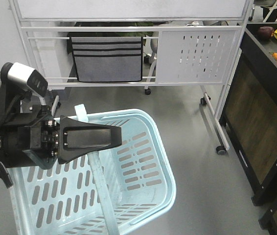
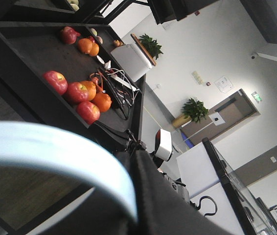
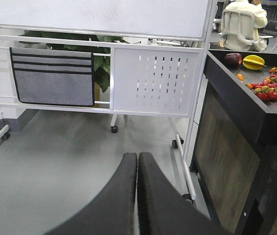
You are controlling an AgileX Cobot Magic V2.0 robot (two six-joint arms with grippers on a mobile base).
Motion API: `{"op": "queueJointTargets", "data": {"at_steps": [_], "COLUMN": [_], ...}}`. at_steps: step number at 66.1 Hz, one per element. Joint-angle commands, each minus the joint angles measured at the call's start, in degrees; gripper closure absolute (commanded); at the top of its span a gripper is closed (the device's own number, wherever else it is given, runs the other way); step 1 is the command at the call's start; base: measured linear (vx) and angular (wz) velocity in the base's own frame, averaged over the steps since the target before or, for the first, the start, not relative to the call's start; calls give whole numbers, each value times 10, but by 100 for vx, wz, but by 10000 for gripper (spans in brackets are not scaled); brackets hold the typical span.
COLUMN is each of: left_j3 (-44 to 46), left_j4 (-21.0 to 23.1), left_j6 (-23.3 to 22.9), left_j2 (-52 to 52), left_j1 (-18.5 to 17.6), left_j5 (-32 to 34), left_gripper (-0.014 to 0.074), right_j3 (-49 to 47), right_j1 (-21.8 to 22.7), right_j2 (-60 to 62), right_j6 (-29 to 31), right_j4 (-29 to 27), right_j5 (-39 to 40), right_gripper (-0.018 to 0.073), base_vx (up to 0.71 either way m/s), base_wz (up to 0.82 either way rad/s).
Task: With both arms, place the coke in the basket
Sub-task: 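Turn the base away from the shelf carrying the basket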
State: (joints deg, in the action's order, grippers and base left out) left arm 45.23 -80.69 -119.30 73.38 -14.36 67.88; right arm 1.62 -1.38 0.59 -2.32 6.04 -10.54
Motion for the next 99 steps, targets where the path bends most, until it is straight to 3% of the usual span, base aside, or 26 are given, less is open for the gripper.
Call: {"op": "queueJointTargets", "data": {"at_steps": [1, 65, 99], "left_j3": [16, 16, 16], "left_j4": [53, 53, 53], "left_j6": [3, 3, 3], "left_j2": [-18, -18, -18], "left_j1": [-2, -2, -2], "left_j5": [112, 112, 112], "left_gripper": [602, 602, 602], "right_j3": [6, 6, 6], "right_j1": [2, 2, 2], "right_j2": [11, 11, 11], "right_j6": [5, 5, 5], "right_j4": [6, 6, 6], "right_j5": [43, 43, 43], "right_gripper": [564, 564, 564], "base_vx": [23, 24, 22], "base_wz": [-5, -3, 29]}}
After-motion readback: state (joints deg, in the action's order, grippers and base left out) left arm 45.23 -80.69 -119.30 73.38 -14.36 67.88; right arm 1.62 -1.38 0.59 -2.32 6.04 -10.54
